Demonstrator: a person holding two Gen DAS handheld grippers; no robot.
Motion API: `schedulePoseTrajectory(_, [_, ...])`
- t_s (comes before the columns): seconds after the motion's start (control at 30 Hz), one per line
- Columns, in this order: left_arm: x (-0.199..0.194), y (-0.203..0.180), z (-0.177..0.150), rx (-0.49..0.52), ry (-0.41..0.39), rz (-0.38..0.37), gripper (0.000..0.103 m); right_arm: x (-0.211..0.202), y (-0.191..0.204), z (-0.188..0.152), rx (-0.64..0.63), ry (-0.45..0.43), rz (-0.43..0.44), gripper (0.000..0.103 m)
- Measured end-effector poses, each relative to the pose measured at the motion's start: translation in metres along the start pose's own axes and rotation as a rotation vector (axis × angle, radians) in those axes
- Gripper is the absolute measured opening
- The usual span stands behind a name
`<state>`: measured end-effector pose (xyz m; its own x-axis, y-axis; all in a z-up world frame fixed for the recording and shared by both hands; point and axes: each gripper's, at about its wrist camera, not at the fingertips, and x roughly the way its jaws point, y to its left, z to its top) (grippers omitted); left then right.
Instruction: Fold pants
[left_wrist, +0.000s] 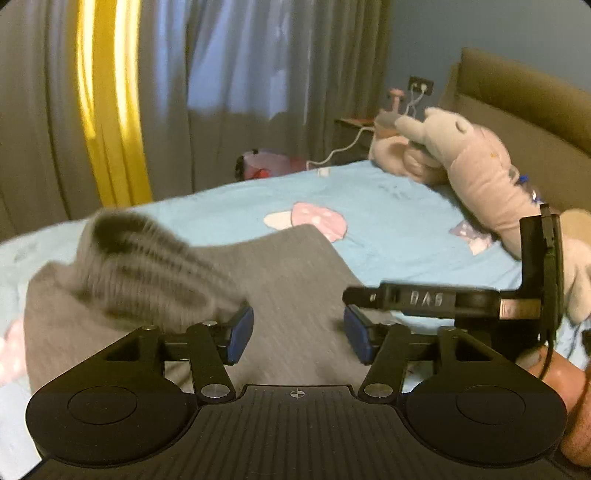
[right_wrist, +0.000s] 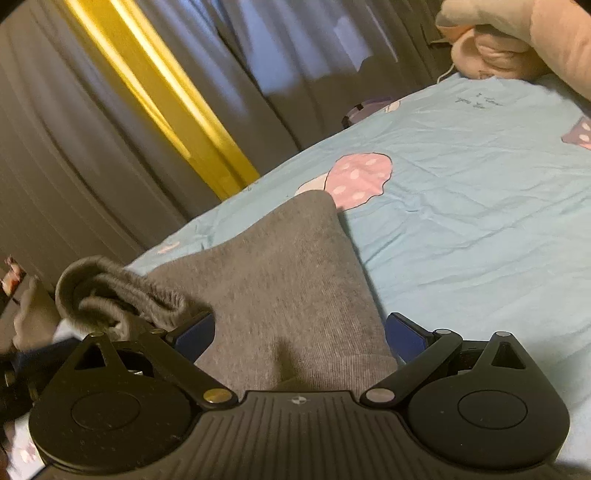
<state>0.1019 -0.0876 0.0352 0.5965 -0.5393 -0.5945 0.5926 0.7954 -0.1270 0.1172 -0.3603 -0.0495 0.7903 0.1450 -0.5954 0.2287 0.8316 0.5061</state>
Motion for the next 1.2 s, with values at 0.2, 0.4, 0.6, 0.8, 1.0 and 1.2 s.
schedulePoseTrajectory(0.2, [-0.046,0.092,-0.038,-0.398,-0.012,0.210,0.074,-0.005,0.004,0.001,0.077,0.059,0.141,0.099])
schedulePoseTrajectory(0.4, [-0.070,0.148,-0.065,-0.542,0.070,0.446,0.074,0.023,0.033,0.003,0.148,0.164,0.242,0.098])
schedulePoseTrajectory(0.6, [-0.064,0.135,-0.058,-0.301,0.140,0.479,0.087,0.051,0.088,-0.002,-0.184,0.199,0.216,0.097])
schedulePoseTrajectory(0.8, [-0.040,0.155,-0.071,-0.363,0.258,0.434,0.086,0.102,0.112,-0.007,-0.243,0.254,0.195,0.097])
schedulePoseTrajectory(1.0, [-0.053,0.191,-0.094,-0.515,0.261,0.433,0.086,0.126,0.123,0.002,-0.231,0.192,0.225,0.059])
schedulePoseTrajectory(1.2, [-0.062,0.204,-0.109,-0.549,0.226,0.409,0.086,0.115,0.113,0.007,-0.183,0.156,0.295,0.055])
